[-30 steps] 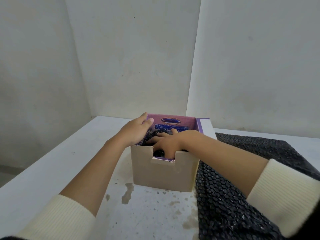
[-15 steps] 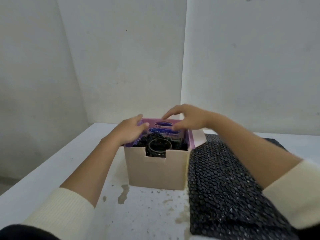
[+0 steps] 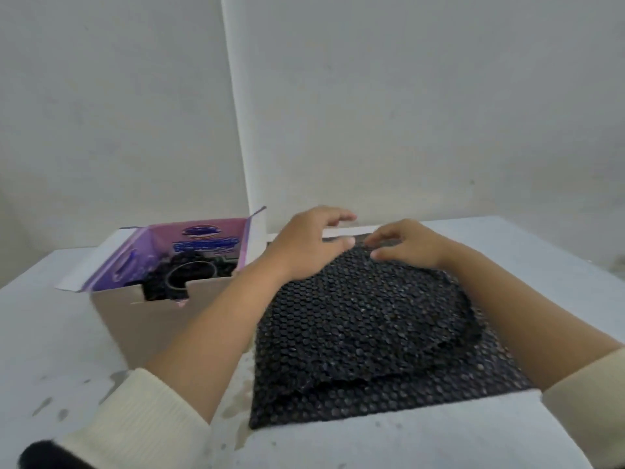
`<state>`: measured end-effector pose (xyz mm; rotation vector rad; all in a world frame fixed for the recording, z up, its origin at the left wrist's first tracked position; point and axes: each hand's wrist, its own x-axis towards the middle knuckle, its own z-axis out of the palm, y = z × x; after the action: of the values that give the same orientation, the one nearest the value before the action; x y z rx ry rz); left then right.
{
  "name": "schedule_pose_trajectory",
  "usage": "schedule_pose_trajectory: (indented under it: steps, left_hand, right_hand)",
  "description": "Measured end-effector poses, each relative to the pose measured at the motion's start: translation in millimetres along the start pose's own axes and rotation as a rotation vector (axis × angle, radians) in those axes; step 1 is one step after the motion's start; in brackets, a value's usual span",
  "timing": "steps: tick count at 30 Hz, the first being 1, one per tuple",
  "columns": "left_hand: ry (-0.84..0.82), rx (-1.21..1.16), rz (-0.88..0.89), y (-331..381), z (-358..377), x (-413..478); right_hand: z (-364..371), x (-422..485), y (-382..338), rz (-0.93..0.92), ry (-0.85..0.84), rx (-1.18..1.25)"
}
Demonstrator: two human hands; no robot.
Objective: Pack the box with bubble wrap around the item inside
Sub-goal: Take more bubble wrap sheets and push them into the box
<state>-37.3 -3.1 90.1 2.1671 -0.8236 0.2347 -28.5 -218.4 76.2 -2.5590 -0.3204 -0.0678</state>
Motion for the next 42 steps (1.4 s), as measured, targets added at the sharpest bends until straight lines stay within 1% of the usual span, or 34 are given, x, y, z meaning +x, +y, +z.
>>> schedule_pose_trajectory:
  steps: [2,5,7,8,10,13,16,21,23,26,30,33,36,37,39,41,42]
  left_hand:
    - [-0.159,0.073,-0.108,-17,24,5]
    - [-0.397,0.277,-0.283,-56,47,2]
    - [-0.512,0.383,-0.348,-77,55,-6]
    - [-0.540,0.406,-0.366,-84,58,-11]
    - [-0.506,0.392,-0.372,-93,60,-17]
    - [-0.354,0.344,-0.325,-101,58,-18]
    - [-0.279,0.321,-0.279,-102,56,-16]
    - [-0.214,0.297,-0.270,-90,50,-11]
    - [-0.194,0.364,-0.245,-81,44,-6]
    - [-0.148,0.516,-0.150,-61,33,5]
    - [-0.065,0.511,-0.084,-39,17,21]
    - [-0.065,0.531,-0.065,-31,9,29]
    - [-0.109,0.554,-0.110,-31,9,29]
    - [-0.130,0.528,-0.138,-32,10,29]
    - [-0.173,0.377,-0.213,-34,12,29]
    - [-0.231,0.268,-0.265,-34,13,30]
    - [-0.267,0.287,-0.280,-34,13,31]
  right_hand:
    - [6,-11,25,0.051,-0.053,-0.067]
    - [20,-26,61,0.146,-0.138,-0.151]
    - [31,-34,80,0.207,-0.187,-0.202]
    - [37,-37,88,0.219,-0.194,-0.220]
    - [45,-40,98,0.207,-0.157,-0.232]
    - [52,-41,105,0.165,0.008,-0.196]
    - [55,-39,107,0.147,0.131,-0.146]
    - [55,-37,107,0.098,0.186,-0.172]
    - [46,-35,103,0.076,0.244,-0.145]
    - [26,-35,89,0.055,0.324,-0.119]
    - [-2,-31,78,-0.012,0.435,-0.142]
    - [-12,-30,79,-0.002,0.416,-0.057]
    - [-12,-35,78,0.050,0.264,0.010]
    - [-11,-37,79,0.071,0.198,0.034]
    - [-10,-40,82,0.118,0.090,0.071]
    - [-11,-37,88,0.161,0.041,0.040]
    - [-11,-34,92,0.185,0.035,0.005]
